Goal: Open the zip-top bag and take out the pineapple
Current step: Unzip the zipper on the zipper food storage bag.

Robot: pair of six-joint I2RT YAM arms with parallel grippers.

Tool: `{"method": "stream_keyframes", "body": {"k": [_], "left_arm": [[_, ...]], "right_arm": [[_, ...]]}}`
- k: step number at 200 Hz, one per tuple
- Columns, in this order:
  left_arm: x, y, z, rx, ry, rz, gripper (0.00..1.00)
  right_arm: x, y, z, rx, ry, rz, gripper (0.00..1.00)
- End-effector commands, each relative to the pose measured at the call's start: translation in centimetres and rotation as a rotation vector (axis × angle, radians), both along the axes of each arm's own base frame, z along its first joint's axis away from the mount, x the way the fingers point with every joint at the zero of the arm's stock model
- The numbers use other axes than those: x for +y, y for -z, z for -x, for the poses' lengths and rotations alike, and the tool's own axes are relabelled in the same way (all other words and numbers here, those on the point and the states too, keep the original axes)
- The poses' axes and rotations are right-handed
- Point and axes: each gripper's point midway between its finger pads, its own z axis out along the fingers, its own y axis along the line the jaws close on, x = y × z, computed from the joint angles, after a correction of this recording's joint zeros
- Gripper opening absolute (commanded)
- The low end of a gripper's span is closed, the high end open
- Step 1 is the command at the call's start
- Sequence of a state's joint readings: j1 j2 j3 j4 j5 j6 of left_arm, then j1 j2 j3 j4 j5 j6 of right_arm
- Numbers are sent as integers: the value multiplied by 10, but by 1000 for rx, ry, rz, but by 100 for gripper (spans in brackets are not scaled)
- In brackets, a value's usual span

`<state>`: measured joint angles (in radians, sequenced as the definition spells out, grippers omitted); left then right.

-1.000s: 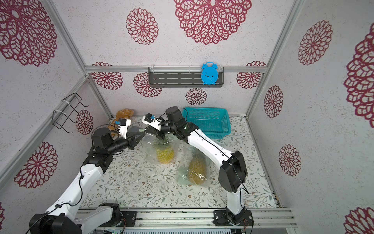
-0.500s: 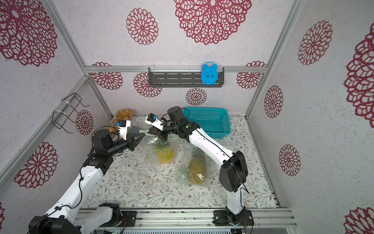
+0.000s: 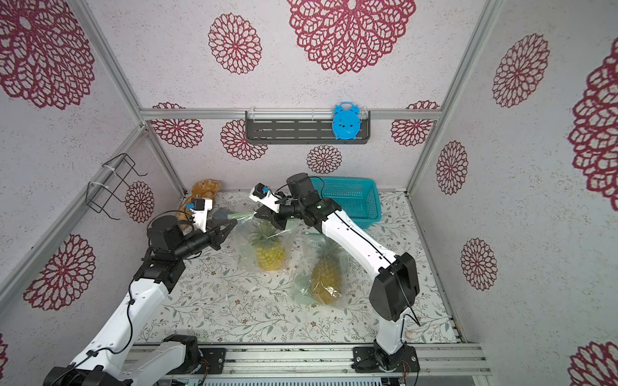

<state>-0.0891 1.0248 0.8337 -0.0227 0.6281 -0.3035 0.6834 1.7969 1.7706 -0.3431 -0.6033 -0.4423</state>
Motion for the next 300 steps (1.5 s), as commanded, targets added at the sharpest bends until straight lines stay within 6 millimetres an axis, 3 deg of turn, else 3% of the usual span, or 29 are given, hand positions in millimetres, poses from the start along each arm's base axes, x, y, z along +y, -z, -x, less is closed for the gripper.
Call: {"method": "stream_keyframes", "body": {"k": [1, 170, 300], "left_arm": [[19, -14, -4, -60, -100, -4, 0], [34, -14, -5, -54, -183, -21, 0], [35, -14, -3, -53, -191, -26, 0]], "right_arm": [[-51, -16, -34, -29, 201, 24, 2], [-138, 11, -38, -27, 436, 118, 2], [-175, 32, -42, -7, 551, 174, 2]]}}
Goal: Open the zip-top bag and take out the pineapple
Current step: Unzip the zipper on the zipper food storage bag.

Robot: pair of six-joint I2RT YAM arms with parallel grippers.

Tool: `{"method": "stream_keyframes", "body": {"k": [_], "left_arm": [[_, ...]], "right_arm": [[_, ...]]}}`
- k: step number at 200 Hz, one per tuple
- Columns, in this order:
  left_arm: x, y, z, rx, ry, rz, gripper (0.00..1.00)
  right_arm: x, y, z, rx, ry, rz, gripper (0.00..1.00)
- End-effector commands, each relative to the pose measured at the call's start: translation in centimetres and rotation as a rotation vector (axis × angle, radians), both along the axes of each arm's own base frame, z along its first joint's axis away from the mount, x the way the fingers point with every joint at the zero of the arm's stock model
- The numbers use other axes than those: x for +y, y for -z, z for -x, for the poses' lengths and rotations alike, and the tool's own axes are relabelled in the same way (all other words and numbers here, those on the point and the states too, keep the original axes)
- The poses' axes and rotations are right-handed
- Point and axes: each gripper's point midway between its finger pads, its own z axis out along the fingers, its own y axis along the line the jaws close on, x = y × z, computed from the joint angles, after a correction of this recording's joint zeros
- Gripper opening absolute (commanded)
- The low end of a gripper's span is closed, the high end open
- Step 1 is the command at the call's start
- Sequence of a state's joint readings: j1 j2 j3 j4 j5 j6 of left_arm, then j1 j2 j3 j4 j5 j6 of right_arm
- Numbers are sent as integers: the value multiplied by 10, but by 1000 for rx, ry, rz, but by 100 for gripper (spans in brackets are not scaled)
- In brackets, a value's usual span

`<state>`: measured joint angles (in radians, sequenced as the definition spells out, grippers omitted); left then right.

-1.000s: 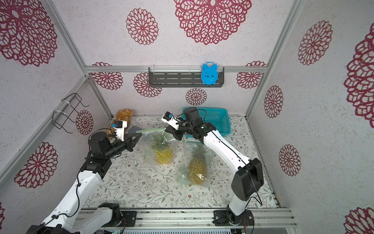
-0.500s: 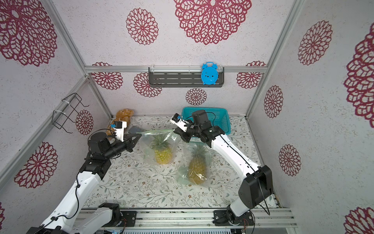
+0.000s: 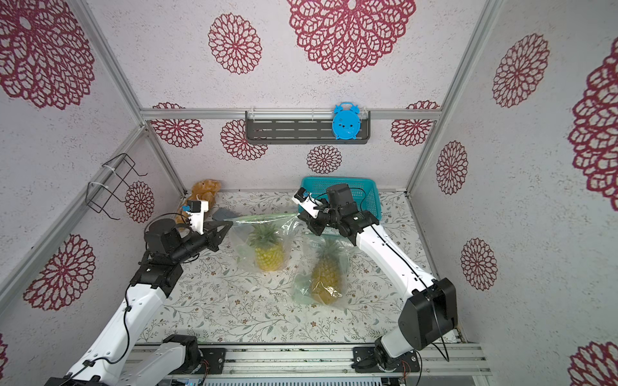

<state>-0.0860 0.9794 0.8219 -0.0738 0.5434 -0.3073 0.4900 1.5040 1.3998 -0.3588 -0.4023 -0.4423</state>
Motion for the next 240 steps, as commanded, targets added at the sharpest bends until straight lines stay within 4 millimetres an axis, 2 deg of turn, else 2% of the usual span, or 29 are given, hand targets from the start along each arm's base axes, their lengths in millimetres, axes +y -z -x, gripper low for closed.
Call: {"method": "stream_keyframes", "body": {"k": [1, 34, 55, 101, 134, 175, 214, 240], "left_arm": [[22, -18, -5, -71, -104, -12, 0], [20, -18, -5, -67, -91, -10, 0], [15, -19, -4, -69, -53, -8, 0], [-14, -20, 5, -40, 139, 32, 0], [-30, -12, 6, 2, 221, 24, 0], [-40, 2, 5, 60, 255, -1, 0], [-40, 14, 1, 121, 249, -19, 0], [-39, 19, 0, 146, 244, -24, 0]], "right_arm": [[-43, -8, -18, -34, 183, 46, 2], [-45, -7, -16, -32, 180, 40, 2], [-38, -12, -9, -27, 135, 9, 2], [-7, -39, 25, -1, -86, -140, 3], [7, -48, 44, 25, -204, -195, 3], [7, -37, 41, 52, -197, -174, 4], [0, -15, 33, 84, -138, -103, 4], [0, -10, 37, 103, -147, -104, 4]]}}
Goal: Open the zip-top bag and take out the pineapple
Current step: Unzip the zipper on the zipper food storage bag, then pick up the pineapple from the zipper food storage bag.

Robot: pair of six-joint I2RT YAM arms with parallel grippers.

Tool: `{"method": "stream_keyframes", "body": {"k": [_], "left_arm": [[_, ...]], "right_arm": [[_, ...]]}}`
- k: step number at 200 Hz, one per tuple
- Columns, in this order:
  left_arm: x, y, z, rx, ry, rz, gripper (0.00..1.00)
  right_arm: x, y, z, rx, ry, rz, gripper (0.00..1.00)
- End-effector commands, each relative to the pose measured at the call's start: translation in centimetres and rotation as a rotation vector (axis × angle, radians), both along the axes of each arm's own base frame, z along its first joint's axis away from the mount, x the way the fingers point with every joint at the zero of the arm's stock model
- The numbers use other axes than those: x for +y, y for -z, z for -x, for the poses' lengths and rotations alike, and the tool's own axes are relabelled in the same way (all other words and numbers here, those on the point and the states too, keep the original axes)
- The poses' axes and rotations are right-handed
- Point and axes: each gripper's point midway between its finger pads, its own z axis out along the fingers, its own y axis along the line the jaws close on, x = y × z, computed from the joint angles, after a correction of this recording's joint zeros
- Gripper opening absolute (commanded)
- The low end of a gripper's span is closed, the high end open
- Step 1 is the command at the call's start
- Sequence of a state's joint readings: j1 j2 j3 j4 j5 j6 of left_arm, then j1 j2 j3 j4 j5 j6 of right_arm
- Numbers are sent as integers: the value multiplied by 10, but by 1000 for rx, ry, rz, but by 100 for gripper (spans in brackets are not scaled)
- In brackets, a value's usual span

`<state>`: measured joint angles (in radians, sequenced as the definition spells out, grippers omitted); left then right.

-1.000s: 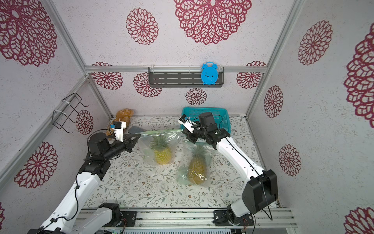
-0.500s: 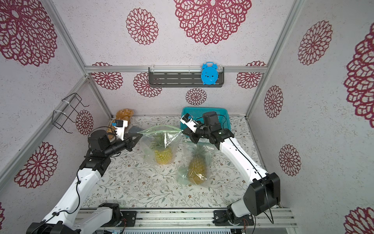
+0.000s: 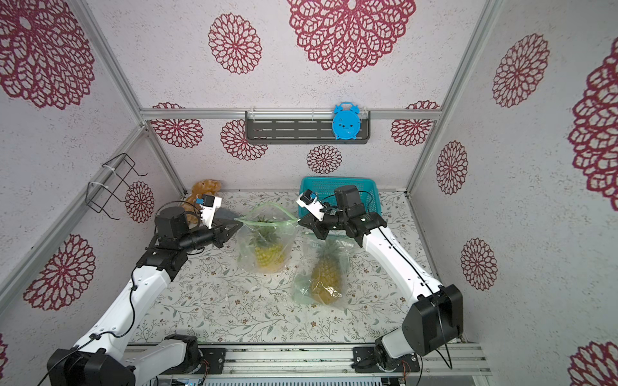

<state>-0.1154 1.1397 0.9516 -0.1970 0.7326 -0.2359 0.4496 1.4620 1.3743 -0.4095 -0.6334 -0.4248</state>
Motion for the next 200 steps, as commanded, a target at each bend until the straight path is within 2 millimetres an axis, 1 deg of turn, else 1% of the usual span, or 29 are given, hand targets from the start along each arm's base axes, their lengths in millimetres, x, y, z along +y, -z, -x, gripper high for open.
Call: {"method": "stream_keyframes", "body": {"k": [1, 41, 57, 68, 87, 97, 108, 118, 134, 151, 172, 185, 200], "left_arm": [[-3, 7, 2, 35, 17, -19, 0], [-6, 10, 8, 56, 47, -8, 0], [-9, 10, 12, 55, 68, 2, 0], [-11, 7, 15, 46, 89, 14, 0], [-15, -1, 20, 25, 123, 37, 0], [-15, -3, 20, 21, 122, 39, 0], [-15, -4, 19, 20, 116, 39, 0], [-12, -4, 16, 15, 94, 36, 0], [-9, -6, 13, 0, 64, 41, 0], [-5, -9, 9, -25, 30, 37, 0], [-4, -16, 8, -51, 19, 60, 0], [-5, -18, 9, -55, 28, 68, 0], [-6, -18, 10, -57, 41, 69, 0]], "right_arm": [[-2, -2, 4, 2, -4, 3, 4], [-3, 2, 8, 23, -16, 3, 5], [-3, -1, 9, 21, -14, -9, 7], [-2, -8, 10, 13, -17, -28, 8], [1, -26, 12, -17, -19, -86, 19], [2, -36, 11, -38, -13, -120, 29], [2, -47, 12, -56, -9, -157, 32], [4, -57, 14, -74, -16, -189, 39], [8, -69, 19, -88, -35, -229, 43], [15, -75, 24, -93, -66, -243, 44], [30, -75, 30, -82, -108, -231, 44], [40, -72, 31, -77, -127, -212, 40], [54, -64, 28, -64, -136, -176, 36]]}}
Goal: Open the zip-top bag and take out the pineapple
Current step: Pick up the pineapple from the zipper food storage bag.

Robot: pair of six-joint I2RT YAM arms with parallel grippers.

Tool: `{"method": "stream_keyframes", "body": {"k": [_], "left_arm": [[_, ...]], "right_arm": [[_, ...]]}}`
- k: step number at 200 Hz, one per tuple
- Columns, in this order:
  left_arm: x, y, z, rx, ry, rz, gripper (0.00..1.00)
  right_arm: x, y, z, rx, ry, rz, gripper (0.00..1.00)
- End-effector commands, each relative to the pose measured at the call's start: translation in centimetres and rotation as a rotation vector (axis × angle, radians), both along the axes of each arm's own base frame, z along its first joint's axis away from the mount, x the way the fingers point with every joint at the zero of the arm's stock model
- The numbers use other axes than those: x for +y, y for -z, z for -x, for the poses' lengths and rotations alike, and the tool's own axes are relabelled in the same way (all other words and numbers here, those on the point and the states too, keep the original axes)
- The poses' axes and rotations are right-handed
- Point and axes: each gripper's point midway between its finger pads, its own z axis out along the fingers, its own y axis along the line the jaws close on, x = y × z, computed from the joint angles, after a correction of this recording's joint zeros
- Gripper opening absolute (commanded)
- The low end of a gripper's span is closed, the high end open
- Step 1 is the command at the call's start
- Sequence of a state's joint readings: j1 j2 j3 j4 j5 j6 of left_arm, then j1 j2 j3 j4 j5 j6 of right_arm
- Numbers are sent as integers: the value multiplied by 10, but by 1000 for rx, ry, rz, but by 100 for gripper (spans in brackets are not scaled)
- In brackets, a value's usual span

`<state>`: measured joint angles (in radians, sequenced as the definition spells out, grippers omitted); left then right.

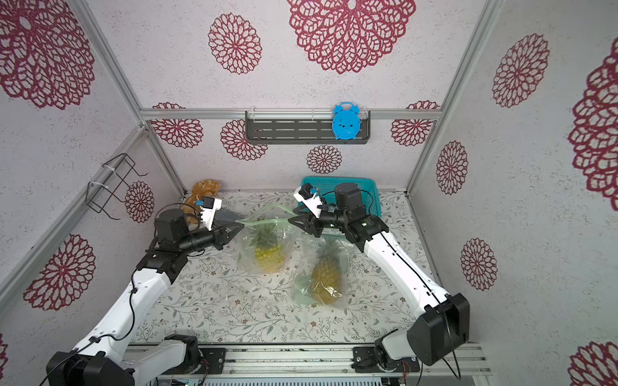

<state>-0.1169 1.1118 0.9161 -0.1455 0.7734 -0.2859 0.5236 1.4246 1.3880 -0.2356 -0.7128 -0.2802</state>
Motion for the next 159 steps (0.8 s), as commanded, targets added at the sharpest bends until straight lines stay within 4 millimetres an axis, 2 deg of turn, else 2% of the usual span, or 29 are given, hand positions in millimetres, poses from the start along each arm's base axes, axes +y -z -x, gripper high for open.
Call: {"method": "stream_keyframes", "body": {"k": [1, 25, 68, 111, 159], "left_arm": [[-2, -14, 1, -53, 14, 21, 0], [-5, -14, 3, -48, 38, 26, 0], [-6, -10, 5, -30, 53, 17, 0], [-6, -8, 3, -16, 58, 6, 0], [-8, -6, 3, -9, 71, 0, 0]], "right_arm": [[20, -7, 3, -12, -43, 12, 36], [38, 6, -5, 15, -54, 78, 26], [55, 23, -29, 62, -41, 160, 18], [62, 40, -54, 90, 20, 226, 10], [63, 48, -69, 104, 60, 279, 10]]}}
